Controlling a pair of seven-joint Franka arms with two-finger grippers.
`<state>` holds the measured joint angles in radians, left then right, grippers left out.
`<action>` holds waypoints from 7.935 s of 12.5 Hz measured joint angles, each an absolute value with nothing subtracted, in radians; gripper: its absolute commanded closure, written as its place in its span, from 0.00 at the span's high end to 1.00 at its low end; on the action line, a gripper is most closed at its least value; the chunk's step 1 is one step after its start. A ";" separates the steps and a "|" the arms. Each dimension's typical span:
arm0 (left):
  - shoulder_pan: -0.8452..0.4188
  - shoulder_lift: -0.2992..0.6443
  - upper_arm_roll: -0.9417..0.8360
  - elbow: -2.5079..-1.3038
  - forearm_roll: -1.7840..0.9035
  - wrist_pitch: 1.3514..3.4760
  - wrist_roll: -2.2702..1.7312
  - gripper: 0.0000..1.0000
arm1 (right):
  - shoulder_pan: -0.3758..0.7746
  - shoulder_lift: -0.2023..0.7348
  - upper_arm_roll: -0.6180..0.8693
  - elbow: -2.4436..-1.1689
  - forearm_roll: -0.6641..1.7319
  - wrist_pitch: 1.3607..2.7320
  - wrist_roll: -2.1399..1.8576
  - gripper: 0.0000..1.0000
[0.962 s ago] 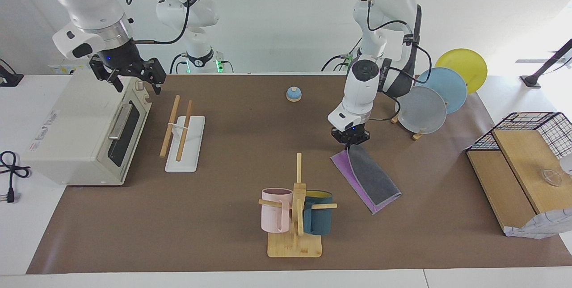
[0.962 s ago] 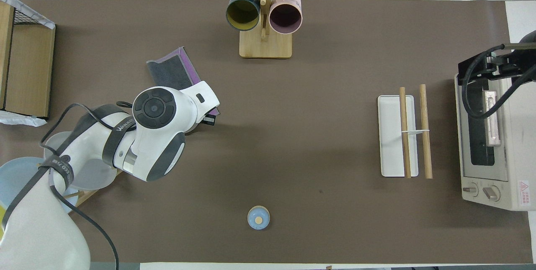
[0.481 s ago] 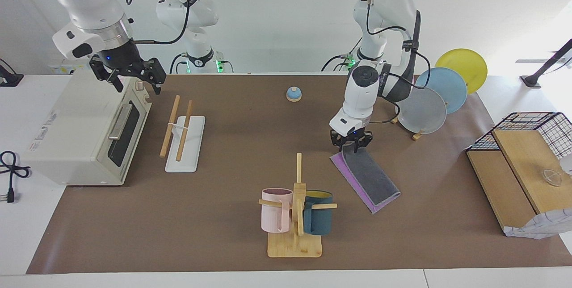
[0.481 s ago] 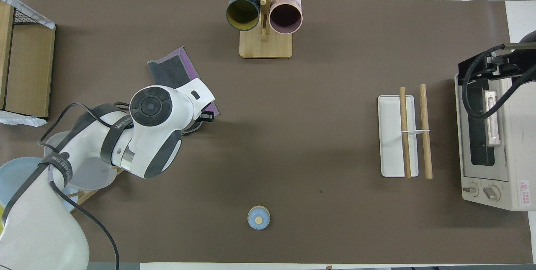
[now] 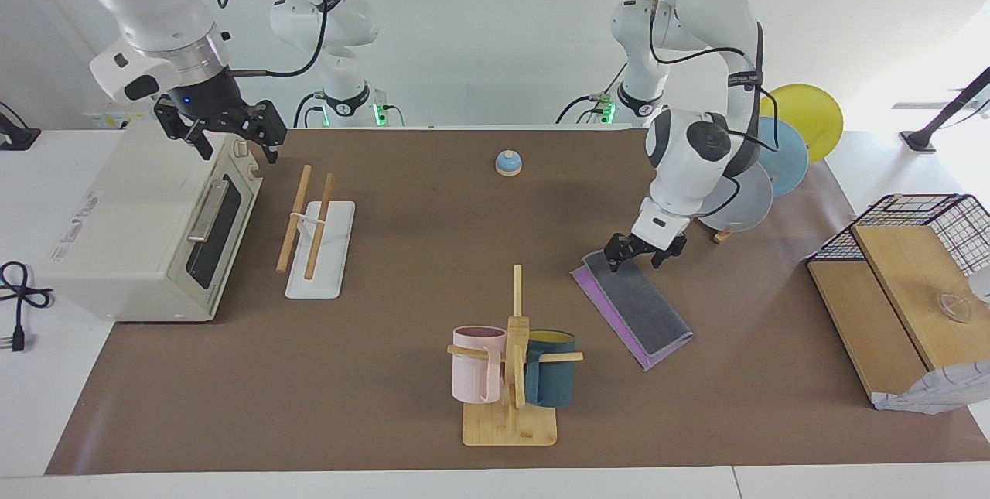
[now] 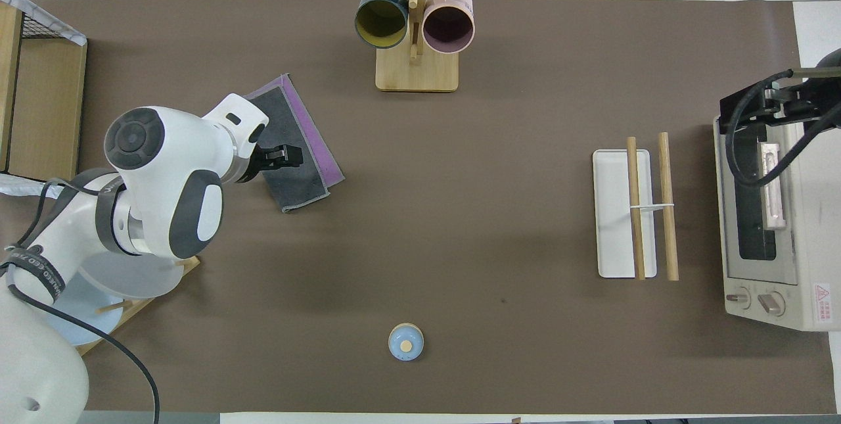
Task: Fold towel and hang on rack
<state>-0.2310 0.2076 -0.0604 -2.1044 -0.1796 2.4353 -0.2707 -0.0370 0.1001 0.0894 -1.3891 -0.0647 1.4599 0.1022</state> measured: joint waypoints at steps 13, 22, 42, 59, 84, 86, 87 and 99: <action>-0.191 0.240 -0.067 -2.172 -0.427 2.532 -0.214 0.84 | -0.054 0.098 0.089 -1.401 -0.051 1.416 0.095 1.00; -0.197 0.246 -0.071 -2.174 -0.456 2.548 -0.214 0.18 | -0.041 0.019 0.094 -1.604 0.265 1.596 0.219 1.00; -0.191 0.190 -0.096 -1.835 -0.394 2.142 -0.871 0.00 | 0.089 -0.113 0.109 -1.930 0.831 2.032 0.989 1.00; -0.246 0.047 -0.274 -1.828 -0.439 2.284 -1.991 0.00 | 0.386 0.051 0.109 -2.010 1.082 2.551 1.143 1.00; -0.271 0.035 -0.274 -1.858 -0.439 2.309 -2.018 1.00 | 0.436 0.144 0.106 -1.919 1.081 2.623 0.975 0.00; -0.270 0.035 -0.272 -1.862 -0.439 2.309 -1.989 1.00 | 0.419 0.144 0.105 -1.905 1.065 2.565 0.963 0.00; -0.267 0.034 -0.269 -1.867 -0.439 2.309 -1.949 1.00 | 0.404 0.140 0.103 -1.896 1.008 2.510 0.932 0.00; 0.108 0.000 -0.250 -1.912 -0.294 2.145 -0.875 1.00 | -0.100 -0.103 0.090 -2.143 0.473 1.926 0.063 0.00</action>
<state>0.1084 0.0005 -0.2499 -1.9118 -0.2936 2.1451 -0.8749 -0.1004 -0.1032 0.0904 -2.1428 0.4726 1.9256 0.0633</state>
